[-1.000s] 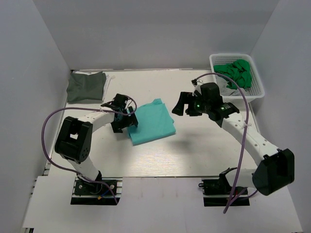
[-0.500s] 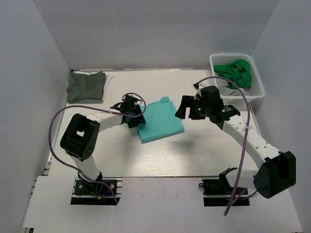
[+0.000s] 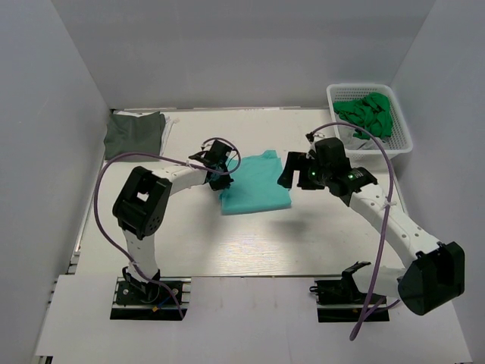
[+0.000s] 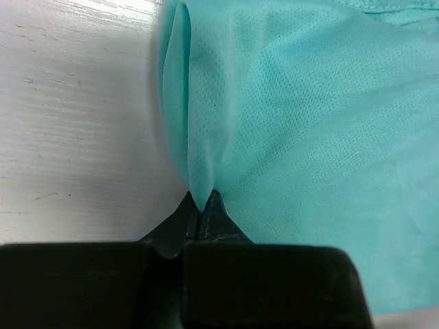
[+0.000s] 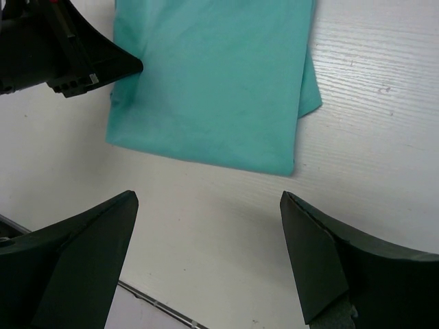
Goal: Fold and stack the t-shirts
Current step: Put the neatly folded tshirt into the corner of the board with the left arm
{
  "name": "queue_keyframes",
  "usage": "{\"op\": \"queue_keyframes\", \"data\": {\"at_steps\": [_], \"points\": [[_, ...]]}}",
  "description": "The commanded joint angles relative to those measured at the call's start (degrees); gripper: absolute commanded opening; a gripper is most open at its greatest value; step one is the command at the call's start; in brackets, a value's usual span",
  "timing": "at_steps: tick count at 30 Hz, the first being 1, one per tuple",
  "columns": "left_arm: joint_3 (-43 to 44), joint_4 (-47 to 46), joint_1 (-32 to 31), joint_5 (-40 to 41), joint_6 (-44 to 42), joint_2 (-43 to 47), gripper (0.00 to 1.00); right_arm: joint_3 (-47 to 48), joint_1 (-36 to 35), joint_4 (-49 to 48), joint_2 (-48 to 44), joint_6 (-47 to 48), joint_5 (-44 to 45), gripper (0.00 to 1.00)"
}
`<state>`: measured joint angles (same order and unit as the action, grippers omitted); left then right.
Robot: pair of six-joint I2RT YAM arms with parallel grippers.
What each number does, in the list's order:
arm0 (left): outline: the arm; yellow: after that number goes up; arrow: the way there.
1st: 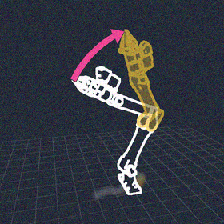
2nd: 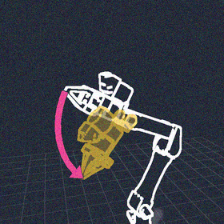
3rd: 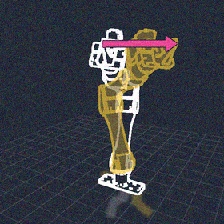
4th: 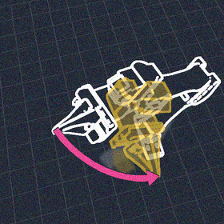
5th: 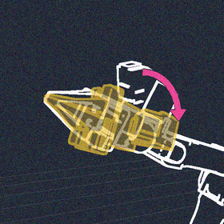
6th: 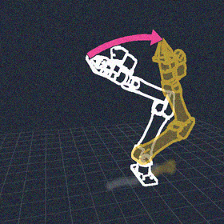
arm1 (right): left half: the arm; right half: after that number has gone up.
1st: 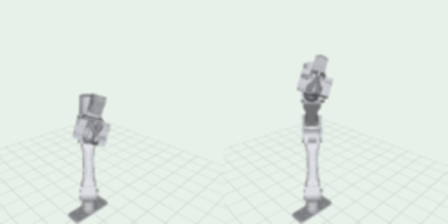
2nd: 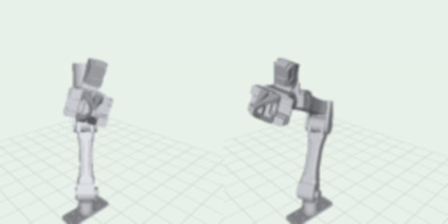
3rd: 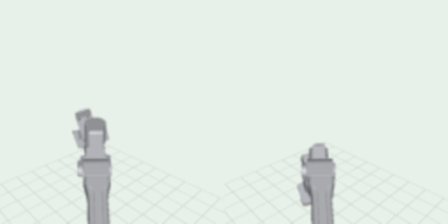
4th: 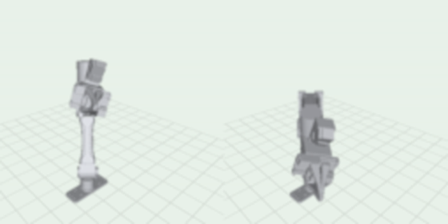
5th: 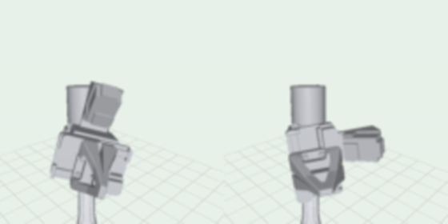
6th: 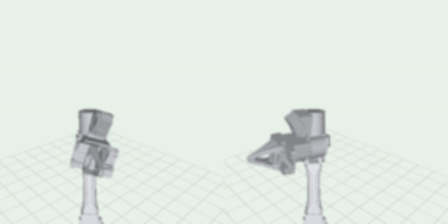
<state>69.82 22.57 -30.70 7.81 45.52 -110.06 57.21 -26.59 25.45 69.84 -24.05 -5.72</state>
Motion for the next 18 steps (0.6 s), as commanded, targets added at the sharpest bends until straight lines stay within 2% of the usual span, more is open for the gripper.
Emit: {"op": "queue_keyframes", "data": {"at_steps": [1, 4, 6, 9, 10, 13, 15, 18], "points": [[-2.8, 10.0, -0.2, 8.1, -1.7, -4.9, 0.00, -0.4, 0.3, 0.6, -2.9, 0.1, 3.5, 0.90], [-0.1, 10.7, -0.2, 14.2, -6.8, -2.3, 0.00, -0.6, 0.3, 0.8, -3.7, 0.3, 4.8, 0.90], [2.8, 10.0, -0.2, 17.9, -14.1, 0.6, 0.00, -1.0, 0.4, 0.7, -4.2, 0.4, 5.4, 0.90], [5.2, 8.2, 1.3, 19.6, -21.4, 3.7, 0.00, -1.7, 0.5, 0.4, -4.5, 0.3, 5.5, 0.90], [5.9, 7.0, 1.3, 20.5, -27.3, 5.5, 0.00, -1.8, 0.3, 0.6, -4.4, 2.0, 5.5, 0.90], [7.4, 4.3, 1.8, 22.6, -35.5, 6.9, 0.00, -0.4, 0.2, 2.1, -3.9, 3.0, 8.3, 0.90], [8.6, 3.8, 1.8, 25.0, -38.2, 7.4, 0.00, 0.0, 0.3, 2.6, -3.8, 3.1, 9.5, 0.90], [8.6, 0.0, 2.9, 33.6, -43.4, 7.4, 0.00, 0.5, 0.4, 2.5, -3.9, 3.3, 10.0, 0.90]]}}
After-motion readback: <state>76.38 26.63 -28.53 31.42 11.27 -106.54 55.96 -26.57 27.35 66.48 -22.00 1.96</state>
